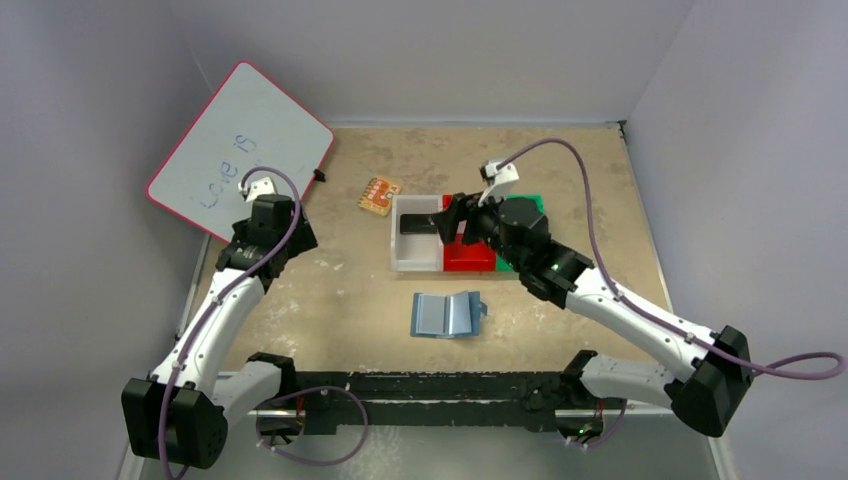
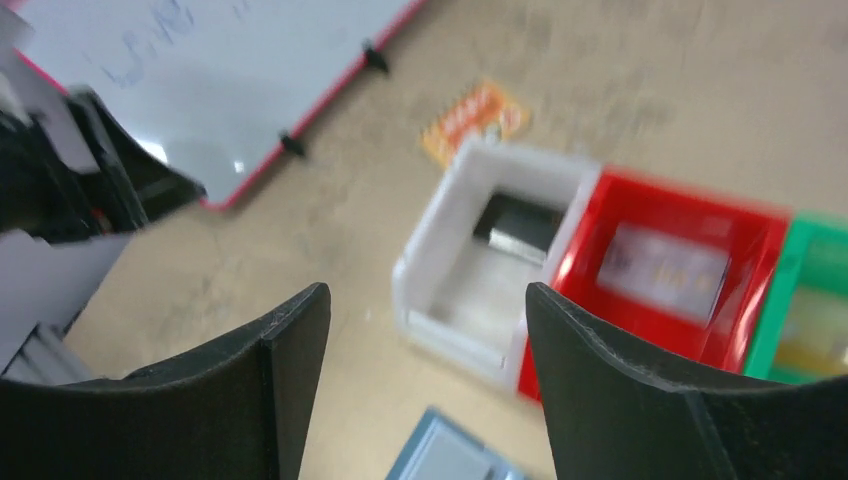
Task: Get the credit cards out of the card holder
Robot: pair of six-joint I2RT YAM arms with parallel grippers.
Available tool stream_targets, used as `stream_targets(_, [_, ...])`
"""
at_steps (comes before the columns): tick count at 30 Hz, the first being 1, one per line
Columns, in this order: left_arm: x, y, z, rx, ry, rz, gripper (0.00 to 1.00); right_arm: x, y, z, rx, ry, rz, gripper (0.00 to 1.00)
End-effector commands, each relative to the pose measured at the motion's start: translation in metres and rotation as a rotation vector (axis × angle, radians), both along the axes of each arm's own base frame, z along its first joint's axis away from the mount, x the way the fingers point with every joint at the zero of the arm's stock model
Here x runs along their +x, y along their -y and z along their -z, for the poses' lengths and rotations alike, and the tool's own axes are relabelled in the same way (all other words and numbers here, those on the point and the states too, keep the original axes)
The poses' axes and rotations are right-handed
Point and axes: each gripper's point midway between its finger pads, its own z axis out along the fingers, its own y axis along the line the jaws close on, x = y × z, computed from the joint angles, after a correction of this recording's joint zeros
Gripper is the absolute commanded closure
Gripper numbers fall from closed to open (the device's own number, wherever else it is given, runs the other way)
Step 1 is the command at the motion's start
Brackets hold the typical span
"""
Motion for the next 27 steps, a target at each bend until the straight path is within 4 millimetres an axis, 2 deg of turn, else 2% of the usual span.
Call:
stream_targets(1, [0.006, -0.003, -0.014, 0.003, 0.05, -0.016, 0.16, -0.045, -0.013, 0.087, 0.068, -0.384, 0.011, 0.31])
stream_targets(2, [0.006, -0.003, -0.014, 0.004, 0.049, -0.015, 0.16, -0.053, -0.013, 0.1, 0.033, -0.393, 0.086, 0.32])
stream_targets(5, [0.006, -0.003, -0.014, 0.007, 0.047, -0.017, 0.15, -0.093, -0.02, 0.143, -0.078, -0.493, 0.218, 0.29])
stream_targets(7, [0.006, -0.003, -0.013, 0.006, 0.044, -0.014, 0.14, -0.111, -0.017, 0.17, -0.153, -0.557, 0.306, 0.3])
stream_targets(9, [0.005, -0.004, -0.014, 0.01, 0.046, -0.02, 0.14, -0.13, -0.021, 0.187, -0.222, -0.578, 0.342, 0.31])
stream_targets(10, [0.005, -0.005, -0.015, 0.013, 0.048, -0.025, 0.14, -0.14, -0.03, 0.19, -0.24, -0.584, 0.334, 0.31])
stream_targets(12, [0.005, -0.006, -0.015, 0.017, 0.049, -0.029, 0.14, -0.152, -0.034, 0.205, -0.272, -0.617, 0.378, 0.34])
stream_targets(15, [0.005, -0.006, -0.014, 0.017, 0.046, -0.029, 0.14, -0.157, -0.036, 0.216, -0.305, -0.636, 0.416, 0.36])
stream_targets(20, [0.006, -0.005, -0.012, 0.017, 0.038, -0.026, 0.14, -0.159, -0.044, 0.216, -0.269, -0.643, 0.347, 0.38])
stream_targets(27, [0.006, -0.005, -0.011, 0.015, 0.036, -0.025, 0.14, -0.145, -0.049, 0.224, -0.273, -0.684, 0.313, 0.4])
